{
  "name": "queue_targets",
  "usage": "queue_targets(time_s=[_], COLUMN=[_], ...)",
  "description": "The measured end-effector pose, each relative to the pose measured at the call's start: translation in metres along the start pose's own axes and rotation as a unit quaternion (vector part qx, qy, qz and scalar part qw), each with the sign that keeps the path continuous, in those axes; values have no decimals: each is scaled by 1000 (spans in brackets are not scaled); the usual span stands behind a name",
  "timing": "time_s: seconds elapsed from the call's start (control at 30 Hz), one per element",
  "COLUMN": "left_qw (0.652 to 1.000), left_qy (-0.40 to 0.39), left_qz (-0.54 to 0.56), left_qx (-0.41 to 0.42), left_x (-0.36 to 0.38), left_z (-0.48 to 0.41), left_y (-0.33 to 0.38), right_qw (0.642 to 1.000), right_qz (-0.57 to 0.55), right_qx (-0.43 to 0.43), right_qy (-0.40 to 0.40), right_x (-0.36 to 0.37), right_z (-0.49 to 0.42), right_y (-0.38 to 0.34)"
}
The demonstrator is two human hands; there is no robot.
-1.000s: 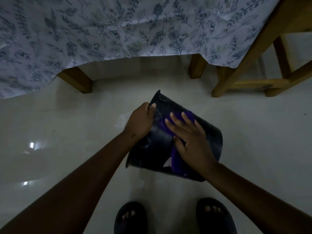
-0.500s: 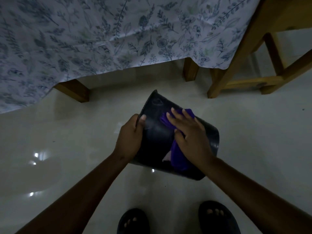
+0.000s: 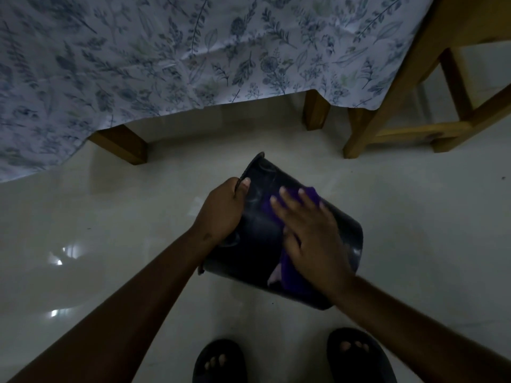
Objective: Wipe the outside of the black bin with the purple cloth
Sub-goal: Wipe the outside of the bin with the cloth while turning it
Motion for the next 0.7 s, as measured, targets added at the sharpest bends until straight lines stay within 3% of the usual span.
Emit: queue_targets(time_s=[0.1, 0.17, 0.33, 0.4, 0.5, 0.57, 0.63, 0.7], left_qw=[1000, 1000, 1000, 1000, 1000, 1000, 1000, 1000], left_qy=[-17, -16, -4, -2, -9, -10, -11, -13], left_qz=[6, 18, 17, 23, 21, 19, 13, 9], left_qx=[1, 8, 0, -2, -9, -3, 4, 3], left_x=[0, 0, 1, 2, 2, 2, 2, 1], left_z=[-5, -2, 17, 18, 7, 1, -1, -1], left_y=[0, -2, -14, -15, -13, -9, -6, -5], right_qw=[995, 995, 980, 988, 999, 993, 992, 998], right_qz=[40, 24, -175, -134, 31, 60, 51, 23], right_qx=[-88, -95, 93, 78, -32, -98, -109, -57], right_qy=[-11, -23, -22, -17, -23, -22, -31, -19], right_x=[15, 9, -12, -7, 15, 25, 19, 7], right_z=[33, 21, -37, -28, 19, 36, 23, -3], right_y=[-9, -1, 21, 16, -10, -15, -6, 4])
Point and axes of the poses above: each hand's wrist, its own z-axis away from the middle knuckle, its own x-axis out of the palm, y = z × x, the point moved 1 cm from there along -z, towards the middle knuckle, and after that the axes turned 6 degrees about -y, right-handed, at the moved point
